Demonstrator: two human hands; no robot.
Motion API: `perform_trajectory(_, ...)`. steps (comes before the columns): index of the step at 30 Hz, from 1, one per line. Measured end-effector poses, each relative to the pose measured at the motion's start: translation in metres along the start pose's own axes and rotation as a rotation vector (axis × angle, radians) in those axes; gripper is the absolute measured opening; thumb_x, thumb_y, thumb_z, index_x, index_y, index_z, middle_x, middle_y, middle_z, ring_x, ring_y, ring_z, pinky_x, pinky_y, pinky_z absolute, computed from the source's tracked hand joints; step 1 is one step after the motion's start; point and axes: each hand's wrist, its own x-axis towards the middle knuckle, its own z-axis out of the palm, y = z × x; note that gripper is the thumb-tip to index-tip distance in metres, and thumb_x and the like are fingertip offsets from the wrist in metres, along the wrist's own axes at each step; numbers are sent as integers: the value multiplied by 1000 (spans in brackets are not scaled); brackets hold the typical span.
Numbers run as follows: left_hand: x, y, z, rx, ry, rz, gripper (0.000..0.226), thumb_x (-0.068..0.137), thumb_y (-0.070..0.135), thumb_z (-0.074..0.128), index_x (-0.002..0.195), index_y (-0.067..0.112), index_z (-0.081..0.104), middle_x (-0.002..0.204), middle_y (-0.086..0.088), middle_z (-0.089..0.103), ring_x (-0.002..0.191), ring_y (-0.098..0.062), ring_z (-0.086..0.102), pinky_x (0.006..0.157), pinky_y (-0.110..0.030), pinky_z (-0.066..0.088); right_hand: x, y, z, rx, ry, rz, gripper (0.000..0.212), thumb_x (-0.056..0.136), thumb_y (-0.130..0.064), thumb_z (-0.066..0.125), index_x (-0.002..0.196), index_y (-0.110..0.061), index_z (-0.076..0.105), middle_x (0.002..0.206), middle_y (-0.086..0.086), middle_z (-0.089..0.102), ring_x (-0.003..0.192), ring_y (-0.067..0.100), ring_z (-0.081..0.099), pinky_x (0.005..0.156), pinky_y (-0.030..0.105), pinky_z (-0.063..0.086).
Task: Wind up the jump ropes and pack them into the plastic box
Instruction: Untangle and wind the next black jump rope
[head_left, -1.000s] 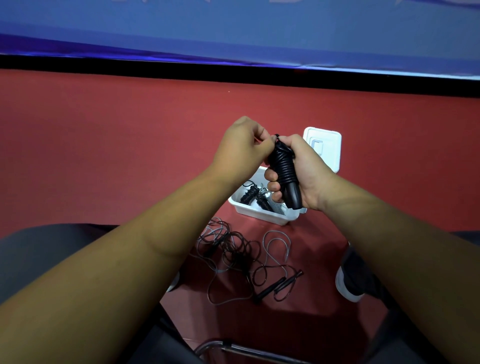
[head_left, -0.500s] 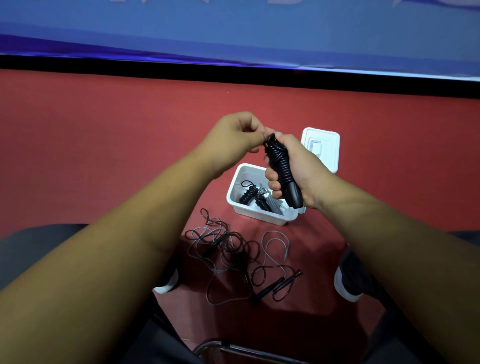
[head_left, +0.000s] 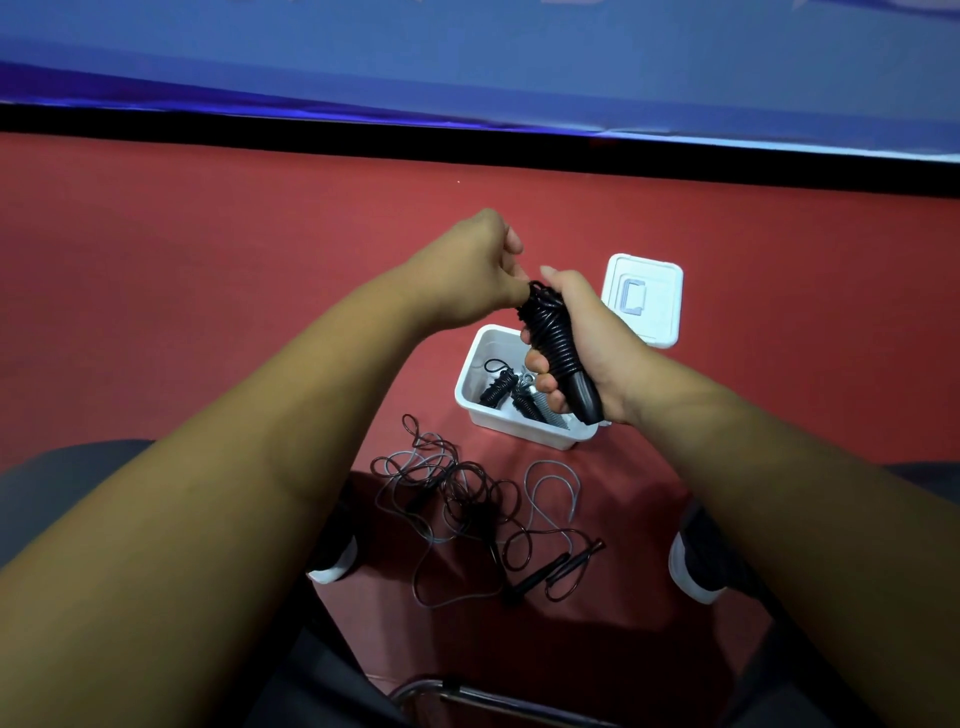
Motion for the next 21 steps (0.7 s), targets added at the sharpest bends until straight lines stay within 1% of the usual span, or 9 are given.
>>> perform_trajectory(3,-1,0,0,95,70,31,34,89,16,72,116,11,52,94,1,68,78,-13,63,64,-17,44,1,-6,-6,125,3,-12,70,82,-87,52,91,-18,56,65,3,49,50,20,43,51,23,34)
perform_trajectory(5,-1,0,0,144,82,34,21,93,20,66,111,12,59,91,2,67,81,-17,62,64,-18,43,2,-9,-11,136,-14,-37,71,83,-88,51,92,-18,56,66,3,49,51,20,43,48,23,35)
perform_trajectory(7,-1,1,0,157,78,10,14,95,21,59,103,13,67,90,-1,72,85,-23,65,71,-28,50,2,-10,-12,142,-37,-76,63,88,-79,52,93,-17,58,67,3,51,53,20,44,47,23,35)
perform_trajectory(9,0,2,0,132,90,-43,17,96,22,56,96,14,71,88,-5,75,87,-26,68,73,-31,51,2,-10,-10,143,-59,-130,43,96,-58,54,98,-15,58,71,4,52,55,19,46,47,23,36)
perform_trajectory(11,0,2,-2,76,78,-89,18,96,22,57,92,14,73,82,-3,77,87,-25,72,76,-32,56,4,-9,-10,114,-36,-180,21,98,-36,57,98,-15,56,74,5,52,57,17,48,47,24,35)
perform_trajectory(13,-1,-1,-3,-16,47,-118,19,95,21,57,88,14,74,79,-2,78,84,-21,76,83,-41,62,8,-8,-12,51,35,-220,13,96,-27,64,96,-16,57,75,6,55,58,18,51,47,26,36)
perform_trajectory(15,-2,-2,-5,-122,27,-138,20,93,18,57,85,11,73,82,-8,79,81,-19,78,86,-50,63,10,-6,-13,-29,132,-267,13,93,-25,70,97,-16,62,75,7,58,58,19,54,49,27,40)
perform_trajectory(18,-4,4,-7,-249,-5,-135,19,95,8,57,85,-6,65,84,-20,74,80,-22,79,87,-52,63,14,-6,-15,-123,228,-303,18,91,-25,71,105,-15,66,74,6,58,58,21,55,50,28,44)
perform_trajectory(21,-6,12,-6,-359,-66,-141,17,94,-1,53,81,-1,64,75,-18,64,80,-27,79,88,-51,63,19,-5,-20,-207,290,-303,19,88,-26,72,103,-15,65,72,4,58,58,21,56,49,27,45)
